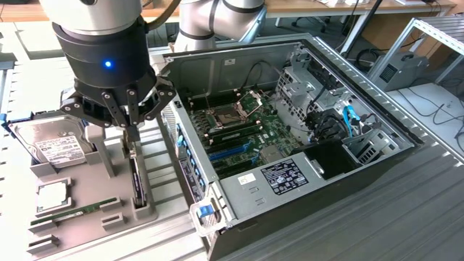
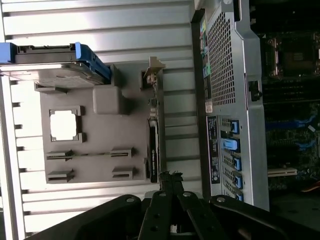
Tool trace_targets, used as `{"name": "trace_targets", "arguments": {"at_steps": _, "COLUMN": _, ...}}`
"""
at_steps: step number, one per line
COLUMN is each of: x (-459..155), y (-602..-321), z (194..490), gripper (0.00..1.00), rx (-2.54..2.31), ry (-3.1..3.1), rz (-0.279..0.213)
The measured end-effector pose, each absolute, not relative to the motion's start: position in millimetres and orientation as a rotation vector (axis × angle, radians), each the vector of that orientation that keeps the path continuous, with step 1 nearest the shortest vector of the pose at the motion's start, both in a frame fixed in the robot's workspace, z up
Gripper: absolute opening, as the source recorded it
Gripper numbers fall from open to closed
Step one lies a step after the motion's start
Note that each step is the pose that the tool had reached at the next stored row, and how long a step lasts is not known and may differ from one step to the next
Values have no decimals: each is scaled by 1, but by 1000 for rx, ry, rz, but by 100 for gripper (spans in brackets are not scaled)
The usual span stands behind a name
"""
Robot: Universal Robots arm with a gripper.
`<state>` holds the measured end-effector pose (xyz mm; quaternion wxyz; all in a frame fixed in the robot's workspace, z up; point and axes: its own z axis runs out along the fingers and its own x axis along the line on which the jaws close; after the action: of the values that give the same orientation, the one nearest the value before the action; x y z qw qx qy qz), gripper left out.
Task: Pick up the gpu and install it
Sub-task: 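Reach for the gpu, then pick up the gpu and move the gpu toward the slot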
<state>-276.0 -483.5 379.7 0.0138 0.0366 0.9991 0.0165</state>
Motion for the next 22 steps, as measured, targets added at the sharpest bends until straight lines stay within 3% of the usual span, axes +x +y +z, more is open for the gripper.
{"name": "trace_targets", "arguments": {"at_steps": 7, "x": -276, "y": -498, "z": 377, "gripper": 11, "rx": 114, "ry": 3112, "rz": 50}}
{"name": "trace_targets", "arguments": {"at_steps": 22, "x": -276, "y": -495, "z": 377, "gripper": 11, "rx": 114, "ry": 3112, "rz": 53}}
